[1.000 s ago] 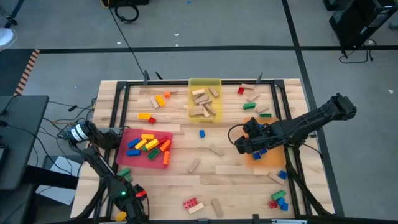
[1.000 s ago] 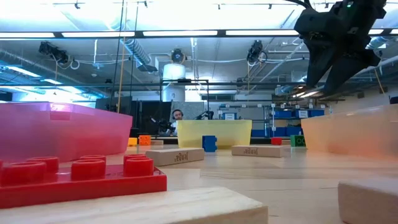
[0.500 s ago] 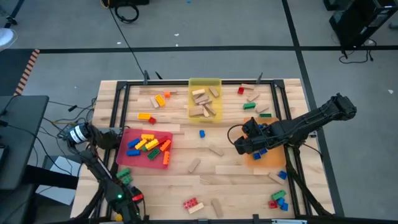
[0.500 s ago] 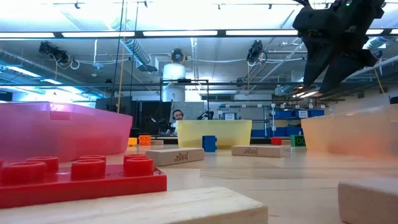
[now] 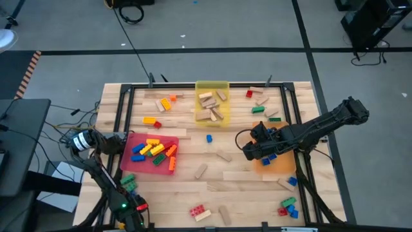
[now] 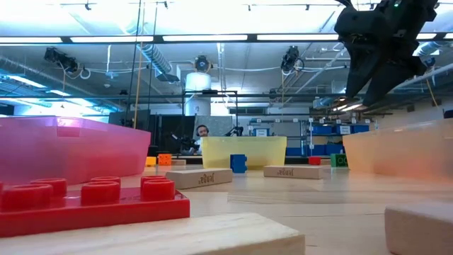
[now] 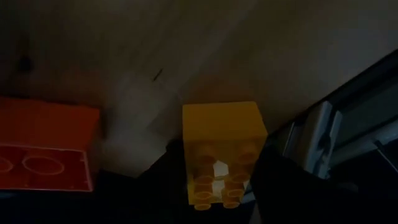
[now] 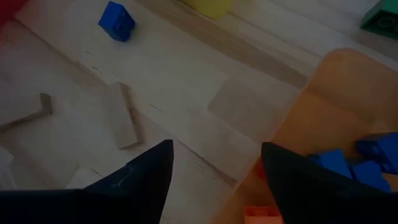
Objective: Sort blocks by size
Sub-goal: Put the 3 stud yellow game piece into the pink bin
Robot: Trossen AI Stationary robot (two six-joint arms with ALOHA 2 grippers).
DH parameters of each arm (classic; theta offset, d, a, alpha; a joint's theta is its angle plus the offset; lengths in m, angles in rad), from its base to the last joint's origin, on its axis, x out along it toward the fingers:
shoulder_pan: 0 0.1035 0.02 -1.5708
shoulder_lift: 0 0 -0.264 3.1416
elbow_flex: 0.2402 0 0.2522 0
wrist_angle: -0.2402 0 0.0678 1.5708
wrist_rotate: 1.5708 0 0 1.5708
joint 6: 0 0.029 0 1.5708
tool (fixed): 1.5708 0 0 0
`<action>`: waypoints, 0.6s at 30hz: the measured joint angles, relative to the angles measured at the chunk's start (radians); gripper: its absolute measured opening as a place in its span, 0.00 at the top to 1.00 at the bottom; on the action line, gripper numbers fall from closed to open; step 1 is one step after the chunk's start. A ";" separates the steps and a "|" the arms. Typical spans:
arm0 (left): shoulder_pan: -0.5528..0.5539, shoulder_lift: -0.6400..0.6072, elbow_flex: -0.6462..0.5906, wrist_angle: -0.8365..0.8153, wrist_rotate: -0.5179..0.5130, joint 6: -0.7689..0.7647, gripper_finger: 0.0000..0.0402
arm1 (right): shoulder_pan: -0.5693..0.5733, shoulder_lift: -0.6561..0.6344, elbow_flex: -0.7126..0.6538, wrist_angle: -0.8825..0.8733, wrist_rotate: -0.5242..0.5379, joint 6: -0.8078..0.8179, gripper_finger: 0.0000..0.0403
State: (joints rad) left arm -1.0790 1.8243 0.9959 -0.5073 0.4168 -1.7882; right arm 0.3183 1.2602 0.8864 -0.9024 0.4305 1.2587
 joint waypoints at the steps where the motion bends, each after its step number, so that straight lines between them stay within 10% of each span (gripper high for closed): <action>1: 0.000 0.000 0.000 -0.002 -0.001 0.000 0.64 | 0.000 0.000 0.000 0.000 0.001 -0.004 0.36; 18: 0.093 -0.059 0.109 -0.220 -0.247 0.118 0.64 | -0.002 0.000 0.000 0.005 0.023 -0.032 0.36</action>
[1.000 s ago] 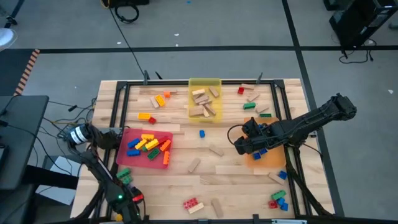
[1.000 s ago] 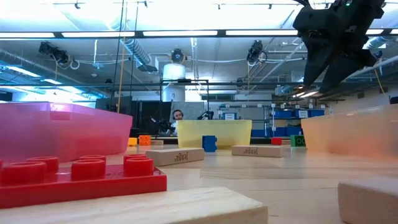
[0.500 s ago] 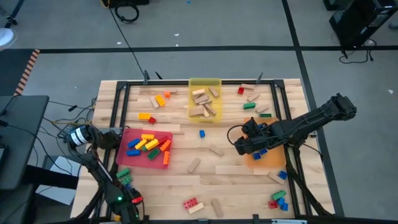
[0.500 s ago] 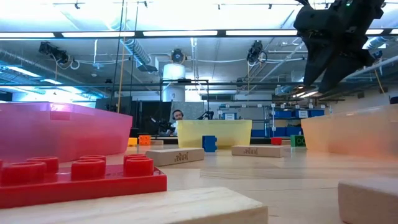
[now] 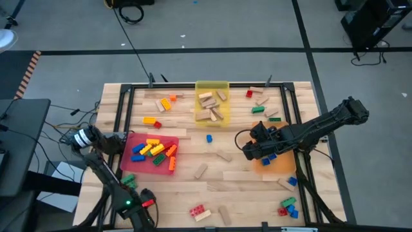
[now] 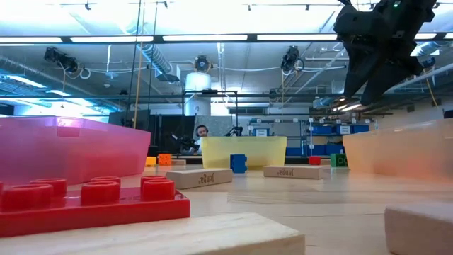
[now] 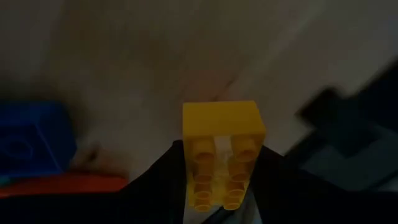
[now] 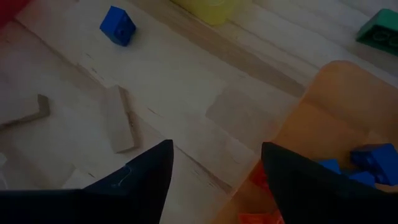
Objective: Sort blocks by size
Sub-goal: Put the 3 stud yellow game piece into the pink bin
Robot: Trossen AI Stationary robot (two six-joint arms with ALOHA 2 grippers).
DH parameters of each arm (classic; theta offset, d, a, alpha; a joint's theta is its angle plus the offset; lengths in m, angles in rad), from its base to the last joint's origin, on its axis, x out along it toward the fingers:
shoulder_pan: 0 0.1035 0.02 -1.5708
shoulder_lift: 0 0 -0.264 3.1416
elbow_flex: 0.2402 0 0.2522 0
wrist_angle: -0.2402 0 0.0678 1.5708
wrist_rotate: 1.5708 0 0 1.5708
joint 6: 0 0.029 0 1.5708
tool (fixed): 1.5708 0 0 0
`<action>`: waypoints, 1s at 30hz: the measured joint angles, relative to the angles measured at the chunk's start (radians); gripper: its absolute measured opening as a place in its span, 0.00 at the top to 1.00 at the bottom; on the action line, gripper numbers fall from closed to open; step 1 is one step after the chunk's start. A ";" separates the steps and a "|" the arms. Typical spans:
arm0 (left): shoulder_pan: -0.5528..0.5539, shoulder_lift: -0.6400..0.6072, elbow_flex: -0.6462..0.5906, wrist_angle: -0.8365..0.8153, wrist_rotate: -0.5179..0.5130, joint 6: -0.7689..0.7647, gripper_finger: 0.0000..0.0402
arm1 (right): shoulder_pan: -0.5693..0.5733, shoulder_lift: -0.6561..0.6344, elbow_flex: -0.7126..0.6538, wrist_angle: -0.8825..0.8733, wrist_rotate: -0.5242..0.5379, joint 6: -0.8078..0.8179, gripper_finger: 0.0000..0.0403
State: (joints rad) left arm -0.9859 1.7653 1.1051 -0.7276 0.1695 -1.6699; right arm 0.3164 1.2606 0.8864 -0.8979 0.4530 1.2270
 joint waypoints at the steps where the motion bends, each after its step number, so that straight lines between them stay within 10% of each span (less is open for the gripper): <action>1: 0.011 -0.015 0.007 -0.011 -0.019 0.014 0.64 | 0.000 0.000 0.000 0.000 0.000 0.000 0.36; 13: 0.228 -0.310 0.046 -0.340 -0.324 0.225 0.63 | 0.000 0.000 0.000 0.033 0.000 0.007 0.36; 18: 0.367 -0.363 0.046 -0.528 -0.330 0.399 0.62 | 0.000 0.000 0.000 0.070 0.000 0.007 0.36; 30: 0.641 -0.278 -0.084 -0.416 -0.271 0.915 0.62 | 0.000 0.000 0.000 0.125 -0.006 0.012 0.36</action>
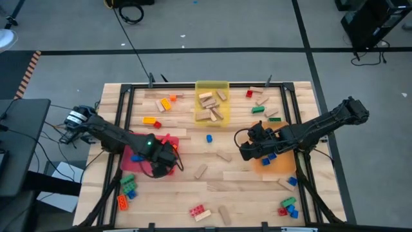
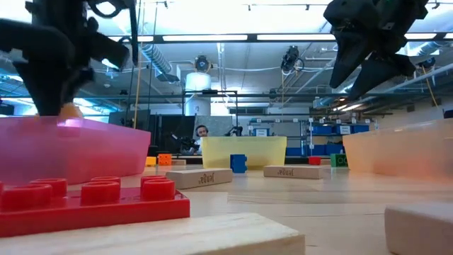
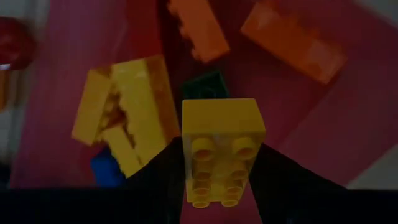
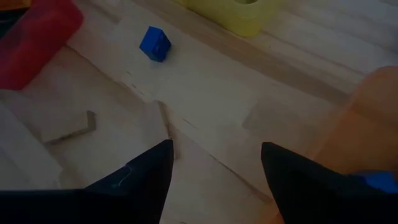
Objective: Sort blocks by size
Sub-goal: Put the 3 stud yellow game piece into the pink bin, then put the wooden block into the yellow bin
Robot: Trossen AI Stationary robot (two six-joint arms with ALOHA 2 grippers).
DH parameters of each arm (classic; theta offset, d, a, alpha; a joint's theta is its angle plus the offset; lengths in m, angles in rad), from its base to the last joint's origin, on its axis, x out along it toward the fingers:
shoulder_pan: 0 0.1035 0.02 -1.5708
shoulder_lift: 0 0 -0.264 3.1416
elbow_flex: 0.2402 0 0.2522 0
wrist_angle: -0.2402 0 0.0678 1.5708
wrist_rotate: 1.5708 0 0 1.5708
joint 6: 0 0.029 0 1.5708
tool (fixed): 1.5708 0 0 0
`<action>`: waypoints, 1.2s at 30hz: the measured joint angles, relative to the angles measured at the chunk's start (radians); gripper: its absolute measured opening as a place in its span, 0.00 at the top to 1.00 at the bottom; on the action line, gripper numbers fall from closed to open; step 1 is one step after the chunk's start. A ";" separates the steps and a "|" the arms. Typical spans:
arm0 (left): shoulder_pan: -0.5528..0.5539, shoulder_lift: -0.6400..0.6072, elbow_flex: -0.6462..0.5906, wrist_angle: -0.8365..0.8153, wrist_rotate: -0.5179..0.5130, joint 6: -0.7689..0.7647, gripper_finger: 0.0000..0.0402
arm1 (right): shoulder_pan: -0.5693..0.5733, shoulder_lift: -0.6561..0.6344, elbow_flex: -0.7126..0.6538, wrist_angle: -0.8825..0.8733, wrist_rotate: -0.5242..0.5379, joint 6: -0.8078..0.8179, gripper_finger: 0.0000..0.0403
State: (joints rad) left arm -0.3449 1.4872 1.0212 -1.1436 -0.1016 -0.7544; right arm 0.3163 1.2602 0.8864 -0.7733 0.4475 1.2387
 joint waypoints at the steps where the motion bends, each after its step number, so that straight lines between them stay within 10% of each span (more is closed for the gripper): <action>1: 0.009 0.002 -0.011 0.018 0.001 0.017 0.62 | 0.000 0.000 0.000 0.001 -0.001 0.000 0.36; 36: 0.024 0.001 0.022 0.227 -0.058 0.016 0.39 | 0.000 0.000 0.000 0.013 -0.004 -0.001 0.37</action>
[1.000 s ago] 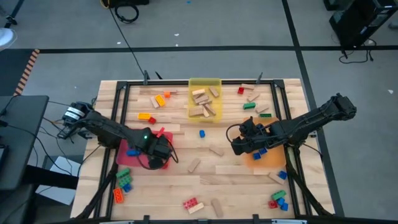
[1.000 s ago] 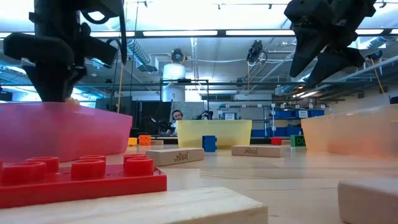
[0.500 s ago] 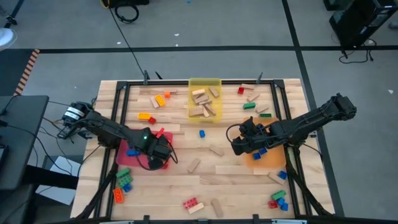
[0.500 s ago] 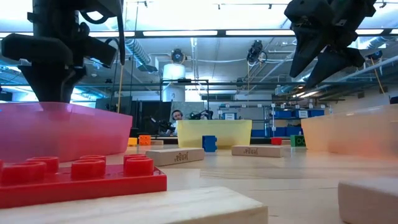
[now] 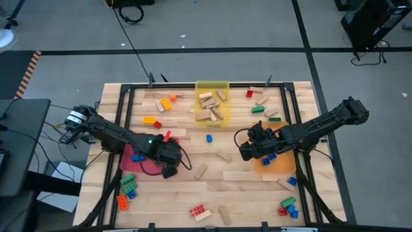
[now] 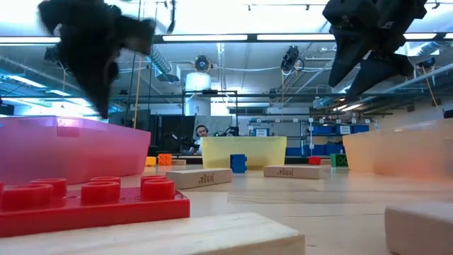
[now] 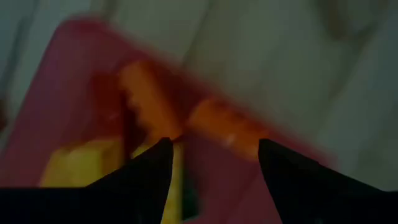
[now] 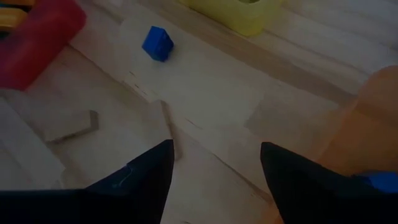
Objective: Sort blocks by size
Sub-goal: Put the wooden block into the yellow bin
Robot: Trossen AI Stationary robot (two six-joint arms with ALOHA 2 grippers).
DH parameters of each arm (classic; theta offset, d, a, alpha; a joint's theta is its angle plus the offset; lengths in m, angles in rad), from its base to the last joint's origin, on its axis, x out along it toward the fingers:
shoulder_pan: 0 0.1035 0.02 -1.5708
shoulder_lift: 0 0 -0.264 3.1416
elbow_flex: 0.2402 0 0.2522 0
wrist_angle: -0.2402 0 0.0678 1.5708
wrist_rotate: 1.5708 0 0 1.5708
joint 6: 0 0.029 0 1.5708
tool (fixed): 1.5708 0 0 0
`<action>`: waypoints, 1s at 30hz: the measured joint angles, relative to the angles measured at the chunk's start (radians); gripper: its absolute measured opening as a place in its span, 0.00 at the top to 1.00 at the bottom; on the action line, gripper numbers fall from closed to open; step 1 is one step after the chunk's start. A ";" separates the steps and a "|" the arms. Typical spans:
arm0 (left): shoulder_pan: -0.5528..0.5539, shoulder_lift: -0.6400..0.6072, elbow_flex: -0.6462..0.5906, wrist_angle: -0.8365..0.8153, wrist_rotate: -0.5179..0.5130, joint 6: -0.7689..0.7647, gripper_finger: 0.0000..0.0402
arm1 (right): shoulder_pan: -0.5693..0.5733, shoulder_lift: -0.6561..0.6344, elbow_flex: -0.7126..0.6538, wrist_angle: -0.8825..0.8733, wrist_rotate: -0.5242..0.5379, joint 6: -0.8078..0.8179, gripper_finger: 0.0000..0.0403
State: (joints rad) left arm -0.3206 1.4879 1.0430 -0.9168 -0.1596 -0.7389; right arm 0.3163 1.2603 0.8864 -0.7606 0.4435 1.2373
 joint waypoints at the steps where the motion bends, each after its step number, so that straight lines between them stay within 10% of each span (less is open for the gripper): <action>1: 0.000 0.000 0.018 0.027 0.001 0.007 0.39 | 0.000 0.000 0.000 0.015 0.000 -0.001 0.37; 10: 0.000 0.000 0.070 0.465 -0.031 0.291 0.39 | 0.000 0.000 0.000 0.156 -0.005 -0.187 0.36; 19: 0.000 -0.013 0.015 0.540 -0.097 0.331 0.39 | 0.000 0.004 0.056 0.344 -0.129 -0.603 0.33; 30: -0.002 -0.297 -0.325 0.789 -0.070 0.339 0.39 | 0.024 0.212 0.529 -0.284 -0.135 -0.465 0.31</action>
State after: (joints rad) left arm -0.3222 1.1906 0.7181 -0.1274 -0.2293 -0.3996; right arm 0.3406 1.4727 1.4158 -1.0443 0.3083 0.7720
